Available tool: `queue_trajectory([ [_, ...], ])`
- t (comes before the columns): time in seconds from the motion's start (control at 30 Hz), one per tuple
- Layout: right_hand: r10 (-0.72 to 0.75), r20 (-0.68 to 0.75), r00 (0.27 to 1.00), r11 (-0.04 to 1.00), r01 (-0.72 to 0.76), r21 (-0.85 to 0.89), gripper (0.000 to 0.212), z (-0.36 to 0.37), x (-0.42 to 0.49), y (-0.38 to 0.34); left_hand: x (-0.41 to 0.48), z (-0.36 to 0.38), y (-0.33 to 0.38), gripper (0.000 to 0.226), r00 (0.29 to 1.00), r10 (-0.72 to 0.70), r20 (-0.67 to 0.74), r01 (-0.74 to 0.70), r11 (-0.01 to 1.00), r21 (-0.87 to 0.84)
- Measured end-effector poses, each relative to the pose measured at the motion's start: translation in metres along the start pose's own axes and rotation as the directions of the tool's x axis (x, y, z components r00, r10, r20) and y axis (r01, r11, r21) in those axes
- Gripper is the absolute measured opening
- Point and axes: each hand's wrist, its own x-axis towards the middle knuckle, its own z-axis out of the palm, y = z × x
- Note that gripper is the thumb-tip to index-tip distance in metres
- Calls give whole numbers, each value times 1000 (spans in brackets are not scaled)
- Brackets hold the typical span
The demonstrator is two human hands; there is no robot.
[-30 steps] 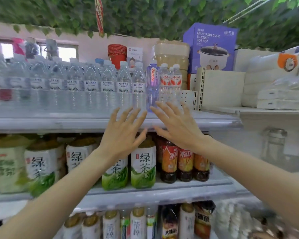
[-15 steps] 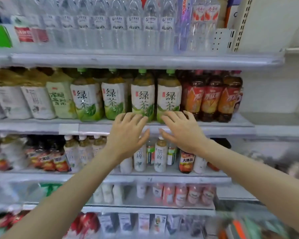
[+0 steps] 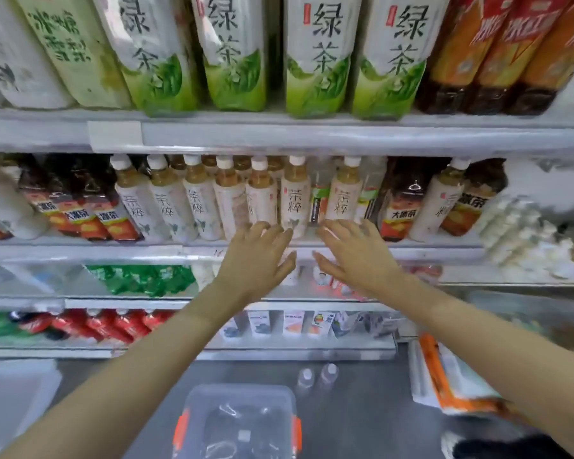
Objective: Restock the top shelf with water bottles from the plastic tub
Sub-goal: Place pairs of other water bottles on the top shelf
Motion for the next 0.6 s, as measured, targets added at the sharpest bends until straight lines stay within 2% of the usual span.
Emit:
queue_trajectory([
  [0.2,31,233,972,999,-26,-25,54,74,-49,-13,-33,74,18,46,994,11,112,1,994,-106],
  [0.33,35,321,946,997,-54,48,53,114,-82,-17,-57,127,41,46,976,-12,215,49,985,-168],
  [0.6,37,556,830,988,-116,106,48,189,-160,-30,-119,217,95,46,910,-47,412,152,962,-226],
])
